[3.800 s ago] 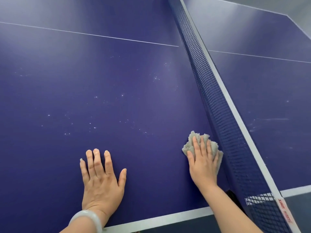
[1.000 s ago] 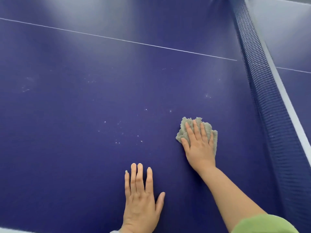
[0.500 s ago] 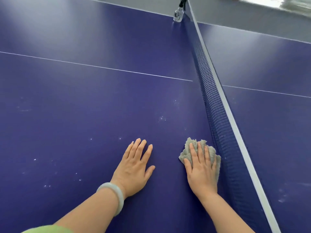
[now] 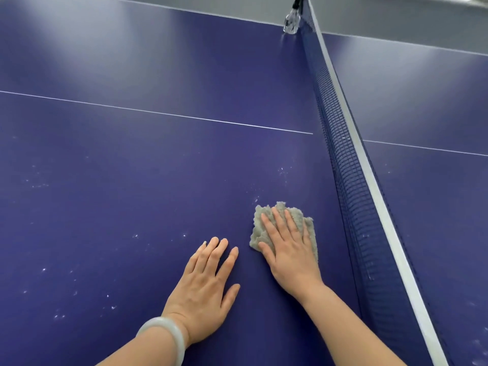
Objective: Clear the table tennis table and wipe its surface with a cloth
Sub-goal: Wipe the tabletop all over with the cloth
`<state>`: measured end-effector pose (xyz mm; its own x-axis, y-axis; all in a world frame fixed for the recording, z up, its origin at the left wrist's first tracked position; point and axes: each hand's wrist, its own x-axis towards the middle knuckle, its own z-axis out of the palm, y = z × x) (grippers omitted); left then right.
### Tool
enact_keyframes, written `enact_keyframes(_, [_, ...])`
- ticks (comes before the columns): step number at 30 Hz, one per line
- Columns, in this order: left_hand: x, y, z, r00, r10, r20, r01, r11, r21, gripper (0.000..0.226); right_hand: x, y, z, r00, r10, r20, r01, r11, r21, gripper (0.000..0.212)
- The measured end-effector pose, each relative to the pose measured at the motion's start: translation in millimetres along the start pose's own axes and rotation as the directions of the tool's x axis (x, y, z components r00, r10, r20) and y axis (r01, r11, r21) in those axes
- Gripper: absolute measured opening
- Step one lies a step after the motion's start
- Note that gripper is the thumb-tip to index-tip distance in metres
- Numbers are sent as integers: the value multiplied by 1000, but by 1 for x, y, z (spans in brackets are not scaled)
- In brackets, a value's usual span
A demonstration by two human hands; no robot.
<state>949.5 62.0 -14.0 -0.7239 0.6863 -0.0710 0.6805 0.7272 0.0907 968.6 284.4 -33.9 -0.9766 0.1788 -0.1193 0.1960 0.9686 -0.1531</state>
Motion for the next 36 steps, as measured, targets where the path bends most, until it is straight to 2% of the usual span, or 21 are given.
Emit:
enact_keyframes(2, [0, 0, 1, 1000, 7, -18, -7, 1000, -3, 62, 15, 21, -4, 985, 168, -31, -169, 985, -36, 63])
enact_keyframes(4, [1, -1, 2, 1000, 12, -25, -12, 1000, -8, 62, 48, 36, -13, 939, 342, -36, -342, 939, -15, 65])
enact_keyframes(7, [2, -2, 3, 1000, 11, -26, -11, 1000, -17, 62, 106, 35, -24, 865, 500, -39, -496, 865, 76, 65])
enact_keyframes(9, [3, -2, 3, 1000, 7, -23, -8, 1000, -17, 62, 134, 21, -28, 887, 462, -18, -459, 884, 88, 64])
enact_keyframes(12, [3, -3, 3, 1000, 3, -30, -4, 1000, -18, 62, 139, -3, -22, 993, 114, 23, -115, 991, 65, 62])
enact_keyframes(14, [4, -3, 2, 999, 1, -39, -1, 1000, -8, 62, 125, 7, -17, 998, -44, 34, 43, 998, 55, 62])
enact_keyframes(15, [4, -3, 2, 999, 1, -41, -1, 1000, 1, 61, 122, 20, -17, 999, -39, 28, 37, 998, 57, 62])
enact_keyframes(16, [4, -3, 1, 999, 1, -43, -1, 1000, 8, 61, 124, 36, -21, 1000, 27, 15, -28, 998, 58, 62])
enact_keyframes(18, [4, -3, 0, 999, 2, -45, -1, 1000, 17, 60, 140, 69, -31, 971, 238, -4, -238, 969, 62, 63])
enact_keyframes(20, [3, -2, 0, 999, 3, -37, -2, 1000, 20, 60, 165, 93, -44, 925, 381, 8, -380, 922, 70, 65])
enact_keyframes(25, [3, -1, 1, 1000, -5, -25, 5, 1000, 13, 60, 231, 93, -57, 877, 476, 61, -480, 870, 112, 64])
enact_keyframes(28, [3, -2, 1, 1000, -5, -23, 5, 1000, 10, 60, 252, 49, -57, 928, 363, 79, -370, 924, 101, 63])
enact_keyframes(31, [3, -2, 0, 1000, -7, -14, 7, 1000, 17, 61, 244, -20, -48, 993, 87, 78, -87, 996, 6, 60])
enact_keyframes(32, [3, -2, -1, 1000, -11, -11, 11, 1000, 20, 61, 231, -40, -41, 996, -40, 82, 43, 999, -32, 59])
enact_keyframes(34, [2, -1, -3, 1000, -17, 0, 17, 1000, 16, 61, 195, -61, -26, 949, -281, 143, 284, 959, 0, 58])
enact_keyframes(36, [2, -1, -4, 1000, -14, 4, 14, 1000, 13, 61, 170, -43, -20, 907, -383, 173, 374, 924, 85, 56])
